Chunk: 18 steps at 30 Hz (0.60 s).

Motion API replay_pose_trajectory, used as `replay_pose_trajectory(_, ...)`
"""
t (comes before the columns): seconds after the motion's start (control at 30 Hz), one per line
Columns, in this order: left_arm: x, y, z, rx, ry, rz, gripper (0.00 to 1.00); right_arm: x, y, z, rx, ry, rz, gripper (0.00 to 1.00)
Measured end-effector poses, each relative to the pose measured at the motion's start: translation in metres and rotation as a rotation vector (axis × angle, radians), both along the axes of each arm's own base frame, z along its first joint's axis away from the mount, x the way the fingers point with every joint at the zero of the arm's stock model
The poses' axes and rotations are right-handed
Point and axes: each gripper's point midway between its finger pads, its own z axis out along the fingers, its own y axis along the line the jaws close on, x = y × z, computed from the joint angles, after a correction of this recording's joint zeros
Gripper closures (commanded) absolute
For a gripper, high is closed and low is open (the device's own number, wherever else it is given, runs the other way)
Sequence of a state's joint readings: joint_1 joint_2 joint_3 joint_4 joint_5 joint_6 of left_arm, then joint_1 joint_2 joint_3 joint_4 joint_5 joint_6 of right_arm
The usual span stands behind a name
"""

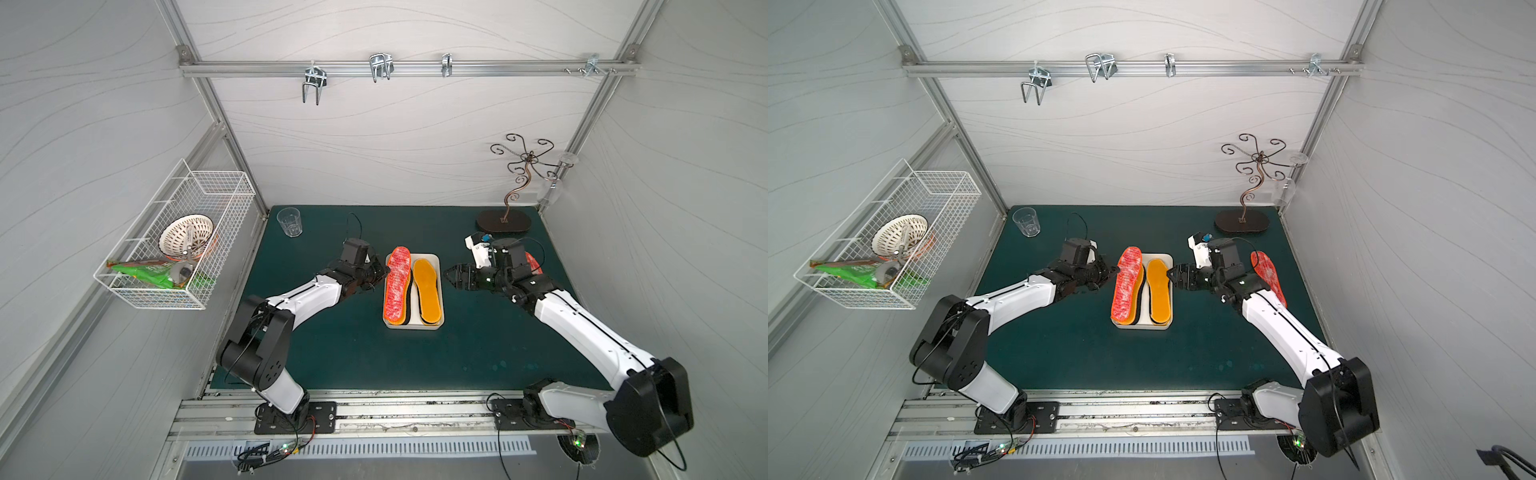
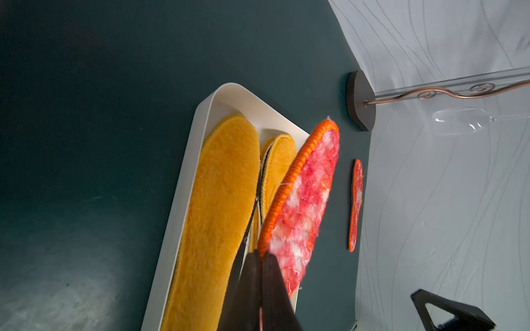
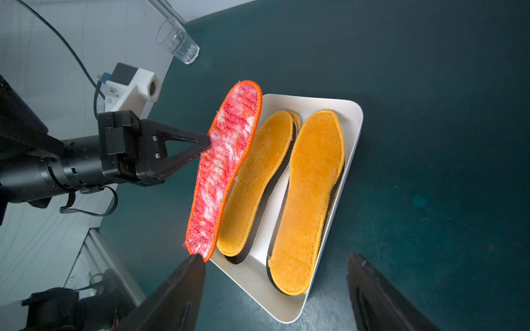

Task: Put the insoles into the storage box
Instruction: Pick up the insole from the center of the board, then place the insole in the storage box.

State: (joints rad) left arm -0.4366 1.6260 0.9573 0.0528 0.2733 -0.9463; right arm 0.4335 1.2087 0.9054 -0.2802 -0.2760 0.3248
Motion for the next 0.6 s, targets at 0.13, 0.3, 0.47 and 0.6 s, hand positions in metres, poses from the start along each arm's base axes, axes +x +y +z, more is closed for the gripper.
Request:
replay_pose_trajectory(0.13,0.007,-0.004,-0.002,0.019,-0.010,0.017,1.00,0.003,-0.003,-0.001,-0.016,-0.010,-0.018,0.18)
replay_pose_trajectory(0.3,0.010,-0.007,-0.008,0.043,-0.010,0.028,1.00,0.004,-0.004,-0.002,-0.022,-0.012,-0.026,0.18)
replay_pose_trajectory(0.47,0.010,-0.007,-0.023,0.065,0.017,0.031,1.00,0.005,-0.005,-0.003,-0.025,-0.011,-0.030,0.18)
replay_pose_trajectory(0.6,0.009,-0.008,-0.032,0.078,0.034,0.029,1.00,0.005,-0.006,-0.003,-0.028,-0.012,-0.033,0.18)
